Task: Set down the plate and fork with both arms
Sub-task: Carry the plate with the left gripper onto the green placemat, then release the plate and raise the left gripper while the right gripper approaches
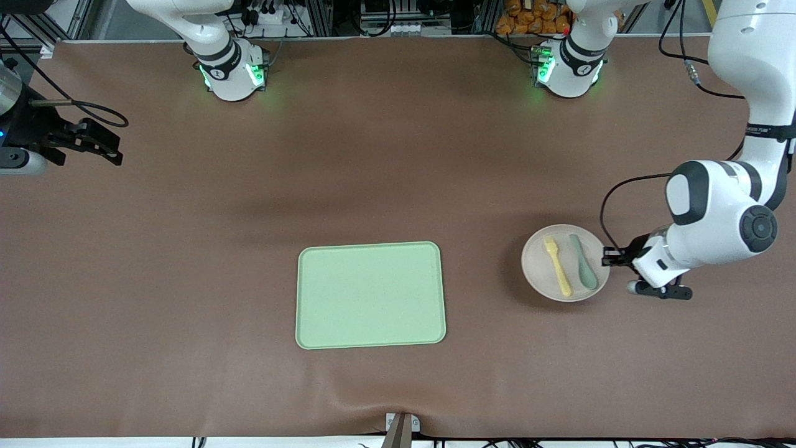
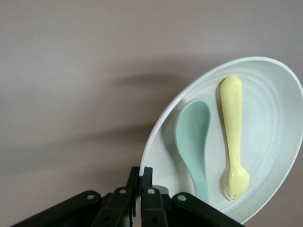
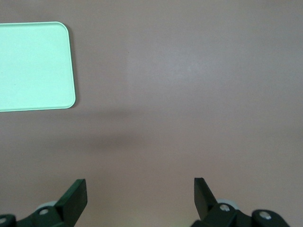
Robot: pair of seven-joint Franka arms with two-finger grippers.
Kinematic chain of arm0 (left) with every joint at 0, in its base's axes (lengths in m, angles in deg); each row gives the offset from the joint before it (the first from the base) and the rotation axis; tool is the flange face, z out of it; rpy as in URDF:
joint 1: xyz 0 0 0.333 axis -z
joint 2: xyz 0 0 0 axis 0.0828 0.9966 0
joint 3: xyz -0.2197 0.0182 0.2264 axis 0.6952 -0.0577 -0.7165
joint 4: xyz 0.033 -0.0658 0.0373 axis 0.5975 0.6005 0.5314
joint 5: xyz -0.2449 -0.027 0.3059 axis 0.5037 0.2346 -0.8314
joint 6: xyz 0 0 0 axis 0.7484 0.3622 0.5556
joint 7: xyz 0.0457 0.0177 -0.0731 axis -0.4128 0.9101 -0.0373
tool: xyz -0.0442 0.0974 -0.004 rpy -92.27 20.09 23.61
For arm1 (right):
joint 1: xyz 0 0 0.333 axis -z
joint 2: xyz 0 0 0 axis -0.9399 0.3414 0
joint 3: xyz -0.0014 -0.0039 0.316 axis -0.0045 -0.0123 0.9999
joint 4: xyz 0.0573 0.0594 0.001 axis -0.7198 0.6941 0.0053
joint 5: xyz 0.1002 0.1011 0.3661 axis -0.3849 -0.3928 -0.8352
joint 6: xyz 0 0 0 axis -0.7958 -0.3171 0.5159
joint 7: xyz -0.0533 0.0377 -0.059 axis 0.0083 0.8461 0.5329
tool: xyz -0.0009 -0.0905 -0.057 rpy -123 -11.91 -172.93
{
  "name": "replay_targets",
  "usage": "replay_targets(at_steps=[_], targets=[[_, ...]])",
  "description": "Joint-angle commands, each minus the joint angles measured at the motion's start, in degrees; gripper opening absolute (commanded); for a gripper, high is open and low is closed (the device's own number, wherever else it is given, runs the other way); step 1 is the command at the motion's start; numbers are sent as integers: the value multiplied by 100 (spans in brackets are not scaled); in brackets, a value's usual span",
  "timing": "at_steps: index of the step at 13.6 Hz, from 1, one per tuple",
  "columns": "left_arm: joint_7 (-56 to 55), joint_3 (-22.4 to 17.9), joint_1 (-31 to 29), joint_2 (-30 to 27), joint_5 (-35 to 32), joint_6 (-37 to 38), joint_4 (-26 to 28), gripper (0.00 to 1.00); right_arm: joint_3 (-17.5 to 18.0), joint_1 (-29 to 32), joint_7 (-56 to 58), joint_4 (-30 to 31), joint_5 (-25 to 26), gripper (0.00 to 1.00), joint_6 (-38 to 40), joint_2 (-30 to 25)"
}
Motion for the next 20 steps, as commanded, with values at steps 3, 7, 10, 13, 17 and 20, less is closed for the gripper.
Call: replay_targets(at_steps=[3, 7, 10, 13, 17, 20], targets=[[-1253, 271, 1132, 764, 237, 200, -1183, 0, 18, 147, -47, -119, -161, 100, 54, 59], [-2494, 201, 2249, 1775, 228, 112, -2353, 0, 18, 120, -64, -110, -161, 100, 80, 59], [-2900, 60, 2821, 2251, 228, -501, -2751, 0, 18, 120, -64, -110, -161, 100, 71, 59], [-3138, -300, 3332, 2498, 237, -1179, -2751, 0, 18, 112, -91, -110, -152, 100, 27, 85], [-3147, -327, 3491, 2639, 237, -1286, -2734, 0, 36, 15, -82, -136, -47, 100, 10, 120], [-3138, -327, 3500, 2727, 228, -1320, -2734, 0, 36, 15, -73, -145, -55, 100, -8, 164]])
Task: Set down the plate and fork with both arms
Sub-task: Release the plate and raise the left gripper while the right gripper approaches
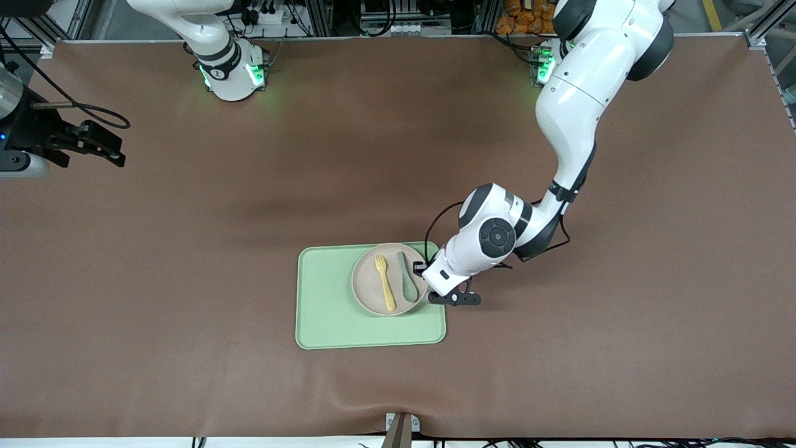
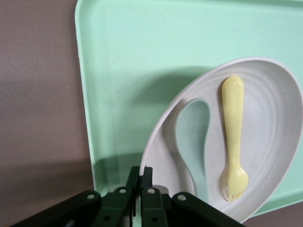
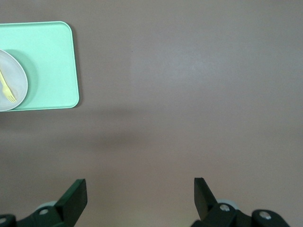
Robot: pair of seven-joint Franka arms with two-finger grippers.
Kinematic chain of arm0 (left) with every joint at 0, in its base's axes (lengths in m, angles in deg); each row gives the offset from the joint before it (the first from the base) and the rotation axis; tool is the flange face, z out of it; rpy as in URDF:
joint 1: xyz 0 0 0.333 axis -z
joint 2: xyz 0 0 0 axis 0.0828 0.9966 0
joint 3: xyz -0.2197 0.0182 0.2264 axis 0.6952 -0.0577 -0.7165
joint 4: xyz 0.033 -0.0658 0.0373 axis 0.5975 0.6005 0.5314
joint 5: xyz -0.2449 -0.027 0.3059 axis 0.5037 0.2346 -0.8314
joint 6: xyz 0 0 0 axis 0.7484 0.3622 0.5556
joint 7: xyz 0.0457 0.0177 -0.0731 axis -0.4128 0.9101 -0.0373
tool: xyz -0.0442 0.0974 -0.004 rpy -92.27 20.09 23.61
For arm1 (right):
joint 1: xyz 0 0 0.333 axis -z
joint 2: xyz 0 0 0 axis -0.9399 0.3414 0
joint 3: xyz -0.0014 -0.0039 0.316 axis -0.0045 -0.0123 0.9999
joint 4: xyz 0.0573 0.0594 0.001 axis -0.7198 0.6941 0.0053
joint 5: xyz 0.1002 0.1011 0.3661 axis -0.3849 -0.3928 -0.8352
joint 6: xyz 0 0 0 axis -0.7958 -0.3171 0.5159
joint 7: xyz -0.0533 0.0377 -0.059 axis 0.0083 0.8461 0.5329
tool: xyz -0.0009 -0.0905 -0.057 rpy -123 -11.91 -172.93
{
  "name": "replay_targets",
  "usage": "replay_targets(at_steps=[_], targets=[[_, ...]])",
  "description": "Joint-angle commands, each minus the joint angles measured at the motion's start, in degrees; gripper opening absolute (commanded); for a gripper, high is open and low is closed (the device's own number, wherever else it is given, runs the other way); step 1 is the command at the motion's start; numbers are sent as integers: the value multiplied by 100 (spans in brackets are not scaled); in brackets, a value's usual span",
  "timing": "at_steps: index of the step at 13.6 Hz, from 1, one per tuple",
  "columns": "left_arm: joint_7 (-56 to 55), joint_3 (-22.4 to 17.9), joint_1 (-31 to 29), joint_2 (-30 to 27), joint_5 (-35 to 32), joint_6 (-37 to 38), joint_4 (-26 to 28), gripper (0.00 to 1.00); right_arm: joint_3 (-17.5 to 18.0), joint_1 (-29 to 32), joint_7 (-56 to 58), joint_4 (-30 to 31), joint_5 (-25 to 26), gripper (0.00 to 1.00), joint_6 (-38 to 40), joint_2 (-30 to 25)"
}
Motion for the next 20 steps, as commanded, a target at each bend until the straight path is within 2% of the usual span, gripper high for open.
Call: replay_targets(at_steps=[1, 4, 5, 7, 9, 13, 16, 20], targets=[[-55, -83, 106, 129, 61, -102, -183, 0, 9, -11, -72, -161, 19, 100, -21, 205], [-55, -83, 141, 191, 69, -217, -183, 0, 9, 15, -11, -188, 46, 100, -31, 417], [-73, -83, 133, 191, 69, -217, -183, 9, 9, 33, -2, -188, 46, 100, -31, 417], [-265, -82, 124, 191, 105, -400, -183, 100, 9, 33, -2, -188, 45, 100, -31, 505], [-275, -83, 124, 182, 105, -744, -174, 100, 9, 16, -28, -188, 37, 100, -31, 558], [-275, -100, -25, -229, 8, -648, -87, 100, 9, 7, 15, -188, 19, 100, -48, 680], [-223, -135, -385, -913, -316, 438, -60, 100, 18, -221, 7, -197, -7, 100, -547, 961], [-82, -127, -1008, -1872, -431, 1766, -25, 100, 9, -879, -186, -468, 28, 100, -1137, 1707]])
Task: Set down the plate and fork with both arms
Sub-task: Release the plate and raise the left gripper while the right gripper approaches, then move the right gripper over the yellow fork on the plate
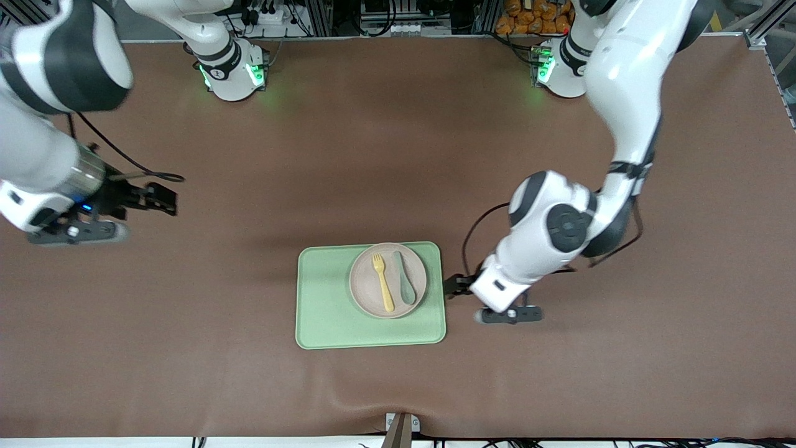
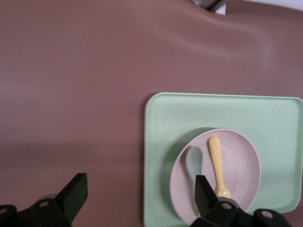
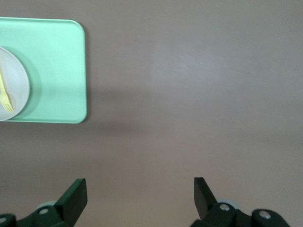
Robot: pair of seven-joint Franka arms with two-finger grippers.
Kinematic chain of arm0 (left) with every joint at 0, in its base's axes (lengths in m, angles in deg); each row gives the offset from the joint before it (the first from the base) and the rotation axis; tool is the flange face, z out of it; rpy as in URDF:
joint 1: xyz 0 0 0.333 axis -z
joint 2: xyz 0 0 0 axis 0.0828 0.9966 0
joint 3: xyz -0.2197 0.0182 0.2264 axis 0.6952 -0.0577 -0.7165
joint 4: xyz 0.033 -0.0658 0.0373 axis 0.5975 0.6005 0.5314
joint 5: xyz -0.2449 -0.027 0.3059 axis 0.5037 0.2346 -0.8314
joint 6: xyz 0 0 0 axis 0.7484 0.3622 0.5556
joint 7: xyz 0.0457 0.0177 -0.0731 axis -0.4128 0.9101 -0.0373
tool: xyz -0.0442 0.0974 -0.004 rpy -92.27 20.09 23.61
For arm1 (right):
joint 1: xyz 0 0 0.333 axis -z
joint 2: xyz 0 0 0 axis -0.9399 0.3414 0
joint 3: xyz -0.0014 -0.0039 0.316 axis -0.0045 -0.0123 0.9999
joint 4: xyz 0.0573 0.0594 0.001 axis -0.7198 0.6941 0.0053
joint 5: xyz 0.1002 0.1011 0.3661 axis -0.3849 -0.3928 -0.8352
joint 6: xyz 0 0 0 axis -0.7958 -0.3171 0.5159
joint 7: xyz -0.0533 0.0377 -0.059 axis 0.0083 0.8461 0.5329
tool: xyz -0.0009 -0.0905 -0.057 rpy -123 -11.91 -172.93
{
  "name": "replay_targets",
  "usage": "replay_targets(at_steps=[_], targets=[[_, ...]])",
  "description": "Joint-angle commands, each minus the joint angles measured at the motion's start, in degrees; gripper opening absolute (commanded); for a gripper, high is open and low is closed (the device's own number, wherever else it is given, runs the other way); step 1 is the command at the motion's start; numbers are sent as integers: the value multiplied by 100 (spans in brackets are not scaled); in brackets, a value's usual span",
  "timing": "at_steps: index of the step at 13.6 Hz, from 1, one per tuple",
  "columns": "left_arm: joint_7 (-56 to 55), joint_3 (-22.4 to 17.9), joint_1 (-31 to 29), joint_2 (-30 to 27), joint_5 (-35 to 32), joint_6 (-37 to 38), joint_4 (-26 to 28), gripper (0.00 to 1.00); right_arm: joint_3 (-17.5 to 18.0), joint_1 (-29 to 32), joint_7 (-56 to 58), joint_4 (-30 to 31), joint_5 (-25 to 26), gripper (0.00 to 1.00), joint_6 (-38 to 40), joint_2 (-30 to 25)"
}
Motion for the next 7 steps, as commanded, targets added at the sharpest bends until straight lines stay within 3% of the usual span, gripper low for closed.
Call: replay_targets(at_steps=[1, 4, 7], targets=[[227, 8, -425, -758, -123, 863, 269, 100, -18, -432, -451, -624, 10, 100, -54, 699], [990, 8, -1006, -1286, -132, 1979, 277, 100, -9, -1028, -647, -1388, -8, 100, -298, 1595], [1388, -1, -1341, -1804, -141, 2413, 452, 100, 0, -1267, -910, -1734, -17, 100, -571, 2090]])
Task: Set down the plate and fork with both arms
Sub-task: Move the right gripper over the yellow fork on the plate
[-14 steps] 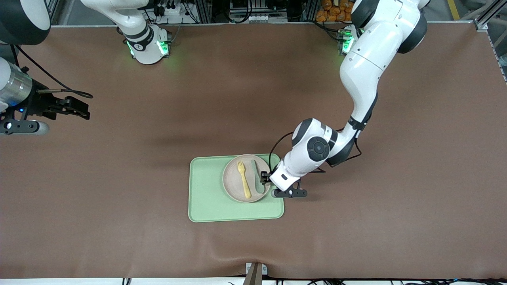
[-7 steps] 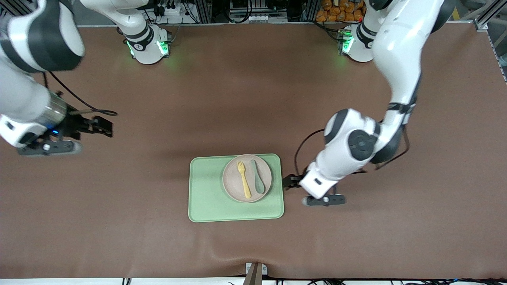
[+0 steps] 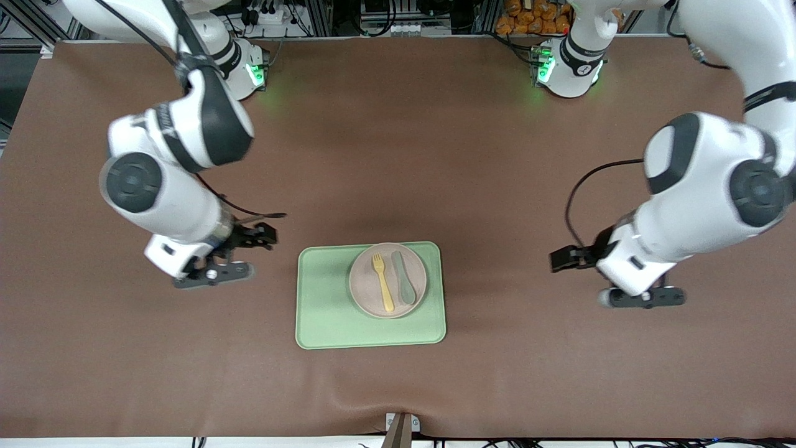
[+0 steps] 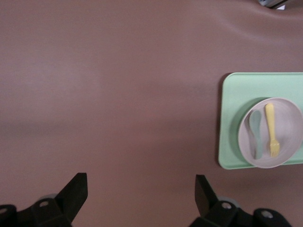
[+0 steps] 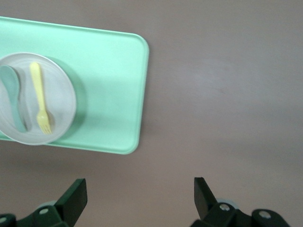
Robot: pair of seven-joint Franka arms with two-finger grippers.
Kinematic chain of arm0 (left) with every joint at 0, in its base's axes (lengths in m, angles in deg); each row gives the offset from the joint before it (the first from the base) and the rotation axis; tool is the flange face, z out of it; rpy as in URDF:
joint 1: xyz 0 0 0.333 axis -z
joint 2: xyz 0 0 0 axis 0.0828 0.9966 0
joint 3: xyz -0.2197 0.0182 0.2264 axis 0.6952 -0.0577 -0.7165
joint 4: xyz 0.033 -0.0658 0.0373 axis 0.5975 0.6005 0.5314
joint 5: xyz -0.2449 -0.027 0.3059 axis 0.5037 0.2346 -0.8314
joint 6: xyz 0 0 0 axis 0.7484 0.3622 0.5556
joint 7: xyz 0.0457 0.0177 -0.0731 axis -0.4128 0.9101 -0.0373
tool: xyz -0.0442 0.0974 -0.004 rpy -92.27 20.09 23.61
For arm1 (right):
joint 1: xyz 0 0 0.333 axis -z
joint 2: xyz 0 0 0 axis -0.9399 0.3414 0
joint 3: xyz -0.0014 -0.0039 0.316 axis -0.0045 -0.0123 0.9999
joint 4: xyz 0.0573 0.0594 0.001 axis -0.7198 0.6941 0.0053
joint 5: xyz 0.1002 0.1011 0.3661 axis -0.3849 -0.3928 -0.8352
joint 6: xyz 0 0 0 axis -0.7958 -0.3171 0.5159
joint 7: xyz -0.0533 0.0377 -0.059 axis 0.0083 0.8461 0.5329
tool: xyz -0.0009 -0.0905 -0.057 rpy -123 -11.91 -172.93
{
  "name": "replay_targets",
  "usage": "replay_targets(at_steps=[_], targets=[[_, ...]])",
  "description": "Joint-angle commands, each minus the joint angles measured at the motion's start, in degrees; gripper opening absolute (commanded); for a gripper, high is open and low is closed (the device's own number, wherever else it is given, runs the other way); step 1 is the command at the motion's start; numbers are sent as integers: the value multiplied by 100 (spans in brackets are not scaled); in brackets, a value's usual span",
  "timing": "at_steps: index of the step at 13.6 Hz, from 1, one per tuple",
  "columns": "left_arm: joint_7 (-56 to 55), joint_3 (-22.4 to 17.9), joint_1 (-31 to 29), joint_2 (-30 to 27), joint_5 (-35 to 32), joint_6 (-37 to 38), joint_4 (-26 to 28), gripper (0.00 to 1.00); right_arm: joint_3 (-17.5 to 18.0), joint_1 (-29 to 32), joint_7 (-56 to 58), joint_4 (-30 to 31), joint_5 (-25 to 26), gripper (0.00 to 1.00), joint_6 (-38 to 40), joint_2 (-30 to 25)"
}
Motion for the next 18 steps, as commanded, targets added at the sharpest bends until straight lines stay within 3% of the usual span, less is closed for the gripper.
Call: replay_targets(at_steps=[1, 4, 5, 7, 8, 10, 16, 18], targets=[[211, 25, -238, -691, -175, 241, 519, 100, -26, -224, -308, -532, -22, 100, -267, 541], [798, 7, -510, -1263, -360, 680, 827, 100, -26, -602, -977, -523, -22, 100, -1164, 989], [1036, -132, -494, -1491, -369, 786, 993, 100, -26, -629, -995, -532, -13, 95, -1218, 1129], [1388, -1129, 204, -2132, -369, 805, 1537, 100, -26, -734, -986, -523, -13, 83, -1490, 1297], [1416, -1405, 401, -2370, -369, 813, 1731, 100, -26, -822, -995, -523, -13, 80, -1561, 1376], [1372, -1408, 368, -2609, -369, 997, 1856, 100, -26, -971, -1030, -523, -4, 74, -1614, 1534], [1337, -1408, 341, -2741, -325, 1367, 1584, 100, -35, -1297, -1170, -541, 4, 74, -2079, 1859], [1363, -1425, 341, -2741, -299, 1411, 1531, 100, -53, -1420, -1259, -550, 48, 69, -2255, 2053]])
